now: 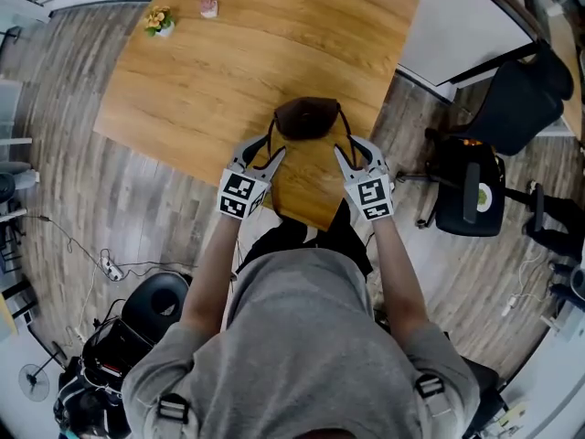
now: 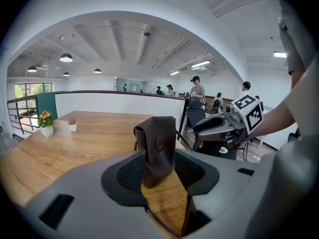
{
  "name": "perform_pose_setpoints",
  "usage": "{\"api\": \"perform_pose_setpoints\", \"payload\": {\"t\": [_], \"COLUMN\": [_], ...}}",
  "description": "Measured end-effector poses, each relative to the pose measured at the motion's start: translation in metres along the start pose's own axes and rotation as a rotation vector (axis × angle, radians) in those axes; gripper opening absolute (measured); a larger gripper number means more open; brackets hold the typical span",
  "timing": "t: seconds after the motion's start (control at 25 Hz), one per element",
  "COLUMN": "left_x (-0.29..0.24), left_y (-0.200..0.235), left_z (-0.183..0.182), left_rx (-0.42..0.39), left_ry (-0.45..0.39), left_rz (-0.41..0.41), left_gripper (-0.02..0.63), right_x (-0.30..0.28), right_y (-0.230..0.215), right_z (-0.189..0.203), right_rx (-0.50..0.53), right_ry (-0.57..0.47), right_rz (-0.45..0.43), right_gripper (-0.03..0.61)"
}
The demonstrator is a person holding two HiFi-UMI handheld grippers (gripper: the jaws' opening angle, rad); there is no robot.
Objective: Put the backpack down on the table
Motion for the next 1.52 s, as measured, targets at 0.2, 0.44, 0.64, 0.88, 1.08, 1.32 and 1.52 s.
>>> {"api": "perform_pose_setpoints", "payload": {"t": [0.2, 0.44, 0.64, 0.88, 1.08, 1.32, 1.52], "left_x": [0.018, 0.043, 0.063, 0.082, 0.095, 0.102, 0.107], "left_y": [-0.009, -0.013, -0.023, -0.032, -0.033, -0.031, -0.029], "left_z": [0.0, -0.001, 0.008, 0.017, 0.024, 0.028, 0.028], "left_rx": [-0.01, -0.005, 0.007, 0.0, 0.006, 0.001, 0.007], "left_ry": [-0.026, -0.057, -0.064, -0.053, -0.051, -0.052, -0.048], "left_rz": [0.018, 0.018, 0.034, 0.045, 0.042, 0.036, 0.036], "left_gripper": [0.162, 0.092, 0.04, 0.031, 0.031, 0.031, 0.031], "right_x": [0.018, 0.035, 0.053, 0.069, 0.079, 0.082, 0.081], "right_y": [0.015, 0.037, 0.054, 0.062, 0.068, 0.071, 0.077], "right_z": [-0.002, -0.006, -0.002, 0.004, 0.009, 0.009, 0.012], "right_rx": [-0.014, -0.013, -0.014, -0.037, -0.057, -0.052, -0.048], "right_ry": [-0.017, -0.02, -0.017, -0.005, -0.001, 0.005, 0.029], "right_rz": [0.013, 0.008, 0.011, 0.039, 0.059, 0.067, 0.066], "right_gripper": [0.079, 0.023, 0.006, 0.006, 0.006, 0.006, 0.006]}}
Point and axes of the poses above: the fingertips, and each gripper's own axes: x backward along the fingers, y to its left, z out of its underside, the point moved 2 cm from there along x, backward along the fingers, and after that the axes turned 1 degree about -z, right-handed, at the moved point
